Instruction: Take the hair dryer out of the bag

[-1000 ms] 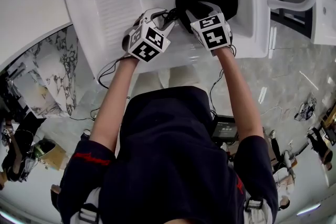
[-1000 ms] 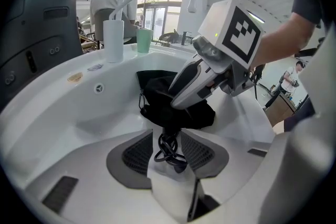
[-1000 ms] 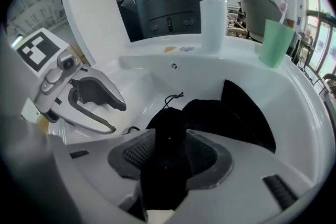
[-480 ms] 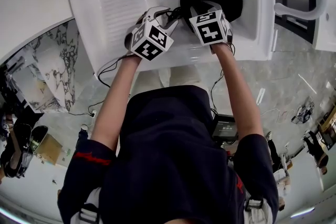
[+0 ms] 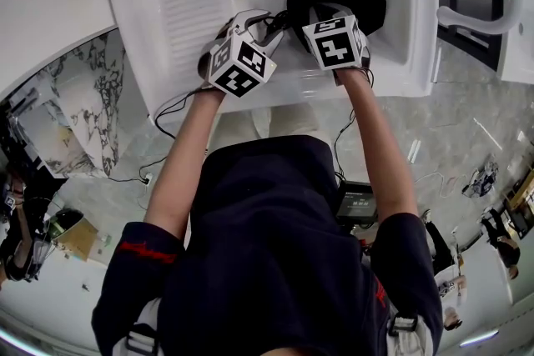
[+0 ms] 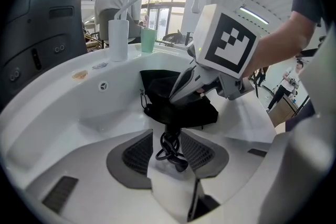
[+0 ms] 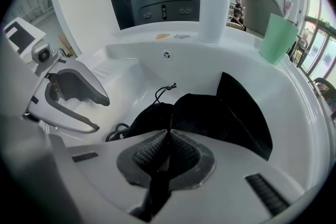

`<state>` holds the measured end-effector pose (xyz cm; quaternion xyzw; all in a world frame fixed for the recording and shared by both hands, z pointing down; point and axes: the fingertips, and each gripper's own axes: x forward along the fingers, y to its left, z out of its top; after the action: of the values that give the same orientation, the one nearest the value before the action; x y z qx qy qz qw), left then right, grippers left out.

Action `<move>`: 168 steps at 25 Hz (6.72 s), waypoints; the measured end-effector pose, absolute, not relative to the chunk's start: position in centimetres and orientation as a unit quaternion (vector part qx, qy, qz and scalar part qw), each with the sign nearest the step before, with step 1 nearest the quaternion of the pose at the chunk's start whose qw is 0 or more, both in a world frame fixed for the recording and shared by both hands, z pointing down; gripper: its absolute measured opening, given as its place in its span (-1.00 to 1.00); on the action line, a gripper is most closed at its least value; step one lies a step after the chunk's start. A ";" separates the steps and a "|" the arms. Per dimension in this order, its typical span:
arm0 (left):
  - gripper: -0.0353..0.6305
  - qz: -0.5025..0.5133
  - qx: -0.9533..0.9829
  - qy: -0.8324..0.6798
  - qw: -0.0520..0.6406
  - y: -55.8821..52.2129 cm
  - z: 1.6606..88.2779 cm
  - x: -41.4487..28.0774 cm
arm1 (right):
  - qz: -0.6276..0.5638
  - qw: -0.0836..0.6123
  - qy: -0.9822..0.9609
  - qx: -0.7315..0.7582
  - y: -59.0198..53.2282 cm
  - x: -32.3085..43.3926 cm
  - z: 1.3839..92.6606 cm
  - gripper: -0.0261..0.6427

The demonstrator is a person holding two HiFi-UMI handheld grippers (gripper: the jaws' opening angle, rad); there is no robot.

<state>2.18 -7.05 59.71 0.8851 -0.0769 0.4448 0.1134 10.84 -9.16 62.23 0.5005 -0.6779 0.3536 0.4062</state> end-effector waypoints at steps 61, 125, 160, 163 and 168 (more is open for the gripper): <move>-0.23 0.521 0.849 0.017 0.092 -5.9 67.6 9.7 | 0.379 0.371 -0.629 0.568 -8.4 19.5 62.7 -0.80; -0.27 0.546 0.833 0.028 0.088 -6.0 68.1 9.3 | 0.374 0.332 -0.638 0.586 -9.0 19.5 60.0 -0.80; -0.26 0.511 0.850 0.103 0.071 -2.2 59.2 7.1 | 0.338 0.322 -0.652 0.597 -9.1 20.2 54.6 -0.80; -0.26 0.509 0.851 0.107 0.068 -2.1 58.7 6.7 | 0.337 0.323 -0.655 0.595 -9.1 20.0 54.5 -0.80; -0.26 0.506 0.852 0.120 0.062 -1.3 58.0 5.9 | 0.337 0.323 -0.659 0.590 -8.8 19.6 54.3 -0.80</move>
<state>5.85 -1.33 58.00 0.8520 0.1198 0.5058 0.0621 19.63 -8.79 54.30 0.5903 -0.6588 0.3366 0.3230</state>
